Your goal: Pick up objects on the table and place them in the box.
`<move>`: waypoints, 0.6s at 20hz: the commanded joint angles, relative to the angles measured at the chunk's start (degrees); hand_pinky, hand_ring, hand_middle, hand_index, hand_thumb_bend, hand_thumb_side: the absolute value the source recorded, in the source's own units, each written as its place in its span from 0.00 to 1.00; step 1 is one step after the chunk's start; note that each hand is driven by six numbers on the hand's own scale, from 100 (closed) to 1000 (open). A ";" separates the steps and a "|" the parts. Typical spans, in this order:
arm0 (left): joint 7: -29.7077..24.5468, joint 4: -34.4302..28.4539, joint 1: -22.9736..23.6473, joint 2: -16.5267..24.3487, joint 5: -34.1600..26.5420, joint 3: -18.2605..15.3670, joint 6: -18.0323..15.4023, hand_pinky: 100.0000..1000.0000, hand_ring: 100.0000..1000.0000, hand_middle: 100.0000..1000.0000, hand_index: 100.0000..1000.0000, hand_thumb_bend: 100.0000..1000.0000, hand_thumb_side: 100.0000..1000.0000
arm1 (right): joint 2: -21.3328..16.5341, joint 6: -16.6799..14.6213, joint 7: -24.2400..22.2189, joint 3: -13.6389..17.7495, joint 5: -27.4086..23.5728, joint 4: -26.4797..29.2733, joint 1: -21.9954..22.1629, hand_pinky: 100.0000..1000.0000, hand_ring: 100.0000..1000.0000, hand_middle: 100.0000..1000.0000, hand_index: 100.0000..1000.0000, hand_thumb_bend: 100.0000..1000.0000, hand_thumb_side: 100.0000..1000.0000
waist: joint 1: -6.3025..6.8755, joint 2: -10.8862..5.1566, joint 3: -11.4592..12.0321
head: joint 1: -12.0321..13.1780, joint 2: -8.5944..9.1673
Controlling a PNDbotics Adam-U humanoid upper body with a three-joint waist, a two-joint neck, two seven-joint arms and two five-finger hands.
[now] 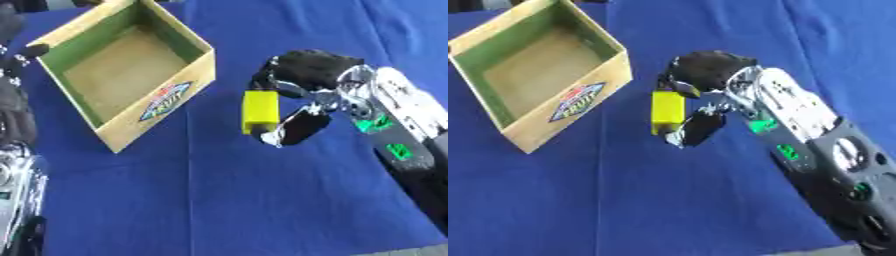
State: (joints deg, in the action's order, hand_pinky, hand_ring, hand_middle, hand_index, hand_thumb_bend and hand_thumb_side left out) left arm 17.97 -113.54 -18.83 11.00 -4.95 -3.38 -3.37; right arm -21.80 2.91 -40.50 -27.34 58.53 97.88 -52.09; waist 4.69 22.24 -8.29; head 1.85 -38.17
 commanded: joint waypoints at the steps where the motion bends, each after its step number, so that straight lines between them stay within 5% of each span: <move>1: -0.04 -1.05 -0.38 0.28 0.19 -0.23 -0.11 0.65 0.83 0.74 0.81 0.00 0.99 | 1.20 0.30 2.61 0.68 1.58 -0.02 -2.97 0.67 0.62 0.33 0.43 0.00 0.41 | -0.14 -1.42 -0.04 | -0.05 0.65; 9: 0.06 -1.05 -0.46 0.29 0.20 -0.22 -0.08 0.65 0.83 0.74 0.81 0.00 0.99 | 3.32 0.27 4.86 0.41 0.34 -3.33 -6.26 0.66 0.61 0.31 0.40 0.00 0.45 | -0.07 -1.48 -0.02 | -0.08 0.53; 12: 0.03 -1.05 -0.41 0.16 0.16 -0.16 -0.11 0.65 0.83 0.74 0.81 0.00 0.99 | 3.84 1.30 6.53 2.56 1.90 -1.85 -8.88 0.66 0.62 0.32 0.40 0.00 0.46 | -0.04 -1.70 0.59 | -0.31 0.72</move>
State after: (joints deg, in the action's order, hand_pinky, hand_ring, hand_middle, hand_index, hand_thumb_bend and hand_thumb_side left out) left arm 17.98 -113.54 -18.82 10.80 -4.95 -3.38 -3.36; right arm -17.99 3.88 -34.81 -26.14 59.78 94.59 -59.54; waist 4.84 22.08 -7.76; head 1.72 -38.10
